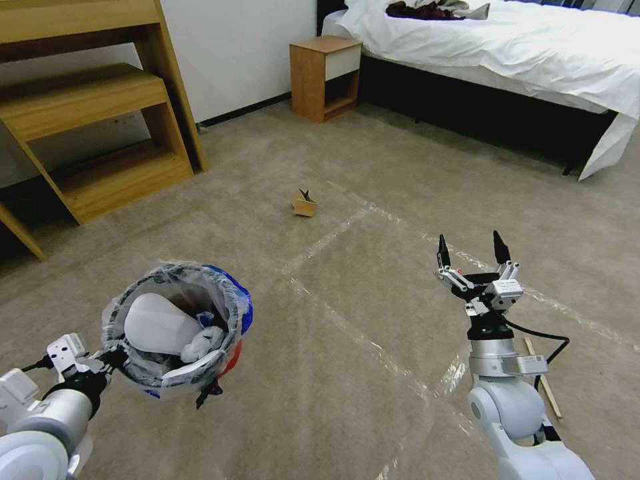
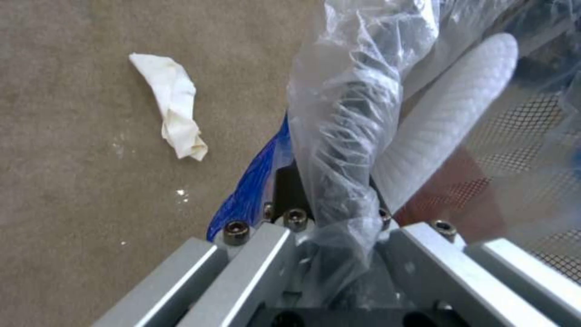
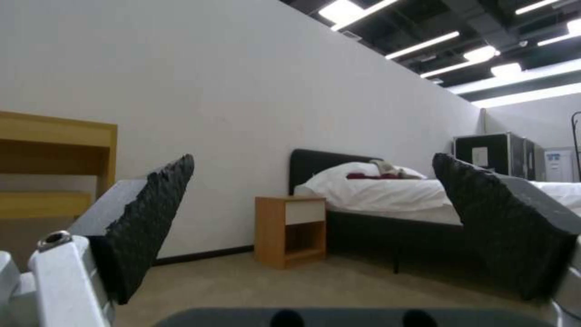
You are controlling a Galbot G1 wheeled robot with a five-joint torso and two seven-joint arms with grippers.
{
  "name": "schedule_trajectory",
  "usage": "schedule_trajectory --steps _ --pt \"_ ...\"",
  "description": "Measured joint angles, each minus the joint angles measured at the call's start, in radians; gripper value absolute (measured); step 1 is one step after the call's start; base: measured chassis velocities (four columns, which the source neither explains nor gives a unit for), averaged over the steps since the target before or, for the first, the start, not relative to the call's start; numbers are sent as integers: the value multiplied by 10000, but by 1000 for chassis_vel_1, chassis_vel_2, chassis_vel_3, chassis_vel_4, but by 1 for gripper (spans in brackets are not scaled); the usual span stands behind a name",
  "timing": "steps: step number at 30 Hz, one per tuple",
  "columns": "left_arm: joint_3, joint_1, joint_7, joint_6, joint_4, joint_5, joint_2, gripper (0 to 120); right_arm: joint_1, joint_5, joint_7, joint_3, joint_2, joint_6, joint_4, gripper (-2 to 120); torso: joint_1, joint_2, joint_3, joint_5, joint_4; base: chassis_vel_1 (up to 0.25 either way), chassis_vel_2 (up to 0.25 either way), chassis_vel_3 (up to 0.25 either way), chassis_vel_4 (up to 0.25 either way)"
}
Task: Pick up the trash bin and place the garbage on the floor into it.
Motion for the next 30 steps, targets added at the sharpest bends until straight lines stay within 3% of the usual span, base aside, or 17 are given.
schedule_trajectory --steps 30 --pt "40 -91 -17 -116 117 2 -15 1 177 -59 25 -163 106 23 -229 100 1 -1 0 0 -2 -101 94 90 -97"
